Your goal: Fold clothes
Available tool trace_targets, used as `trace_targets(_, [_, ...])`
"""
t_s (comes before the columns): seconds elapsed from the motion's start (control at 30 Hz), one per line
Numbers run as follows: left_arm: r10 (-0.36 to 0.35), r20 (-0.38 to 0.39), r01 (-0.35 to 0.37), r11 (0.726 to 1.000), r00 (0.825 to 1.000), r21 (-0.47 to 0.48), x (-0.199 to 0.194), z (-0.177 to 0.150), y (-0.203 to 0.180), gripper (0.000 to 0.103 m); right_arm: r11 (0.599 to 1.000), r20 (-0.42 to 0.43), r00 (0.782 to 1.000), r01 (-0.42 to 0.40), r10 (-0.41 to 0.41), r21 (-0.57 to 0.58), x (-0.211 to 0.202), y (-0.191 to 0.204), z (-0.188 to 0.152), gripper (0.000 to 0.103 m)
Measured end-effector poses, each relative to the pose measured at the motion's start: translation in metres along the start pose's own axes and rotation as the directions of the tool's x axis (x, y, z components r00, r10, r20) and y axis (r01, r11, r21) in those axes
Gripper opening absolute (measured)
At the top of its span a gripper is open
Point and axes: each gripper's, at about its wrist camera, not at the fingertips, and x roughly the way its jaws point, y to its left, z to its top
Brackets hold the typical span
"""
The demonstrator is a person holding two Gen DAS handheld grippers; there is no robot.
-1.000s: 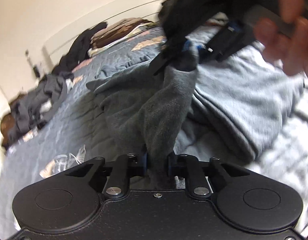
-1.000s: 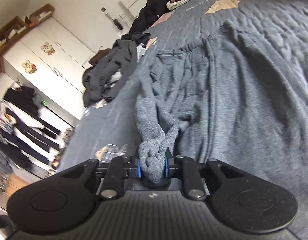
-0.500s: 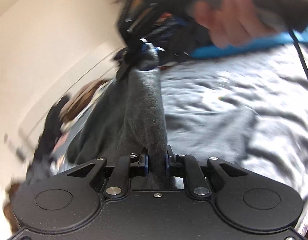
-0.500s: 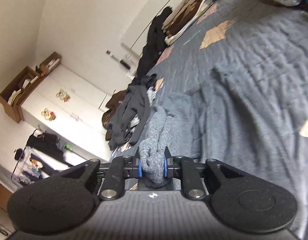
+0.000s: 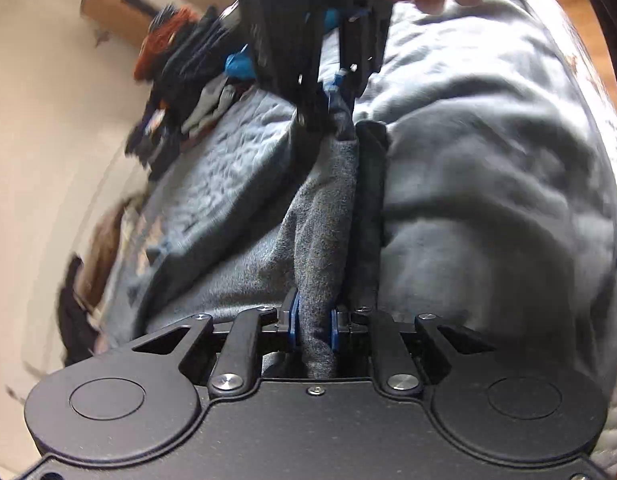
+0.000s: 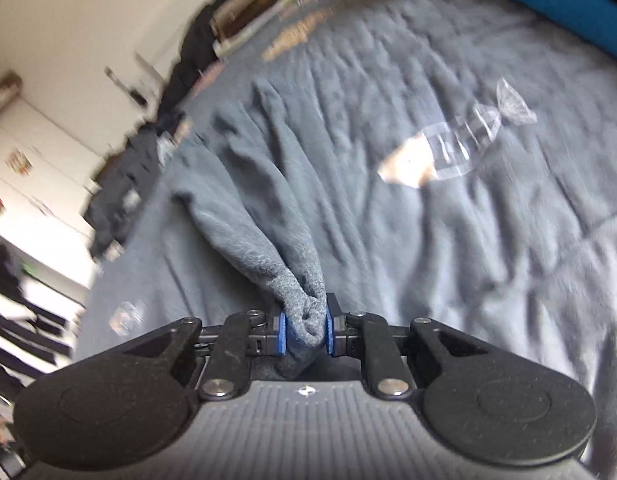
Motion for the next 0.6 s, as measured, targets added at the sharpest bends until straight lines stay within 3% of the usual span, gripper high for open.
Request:
trace_targets(0.07, [0.008, -0.001, -0.008, 1.000, 1.000, 0.006, -0.005, 0.000, 0.000, 0.014, 1.000, -0.006, 1.000, 0.013, -0.013, -0.005, 0.003, -0.001, -0.001, 0.018])
trace_targets(0.13, [-0.031, 0.001, 0.031, 0.997, 1.000, -0.068, -0.012, 0.000, 0.014, 0.018, 1.000, -0.012, 1.000, 0.027, -0.027, -0.011, 0.006, -0.002, -0.002, 0.022])
trace_targets(0.2, [-0.083, 0.015, 0.084, 0.983, 0.996, -0.161, -0.021, -0.002, 0.030, 0.021, 0.999, -0.005, 0.999, 0.038, -0.038, -0.031, 0.000, 0.001, 0.003, 0.033])
trace_targets(0.3, [-0.158, 0.061, 0.169, 0.943, 0.986, -0.287, -0.033, -0.006, 0.052, 0.036, 0.996, 0.017, 0.997, 0.078, -0.078, -0.045, -0.014, 0.002, 0.006, 0.050])
trace_targets(0.43, [-0.204, 0.170, 0.262, 0.844, 0.964, -0.468, -0.042, -0.019, 0.090, 0.045, 0.993, 0.067, 0.992, 0.106, -0.102, -0.051, -0.035, 0.003, 0.014, 0.056])
trace_targets(0.53, [-0.139, 0.179, 0.222, 0.746, 0.974, -0.628, -0.037, -0.034, 0.120, 0.061, 0.980, 0.156, 0.980, 0.145, -0.123, -0.138, -0.053, 0.023, 0.024, 0.062])
trace_targets(0.6, [-0.091, 0.157, 0.177, 0.660, 0.983, -0.730, -0.035, -0.047, 0.137, 0.061, 0.955, 0.224, 0.966, 0.181, -0.127, -0.237, -0.060, 0.045, 0.030, 0.068])
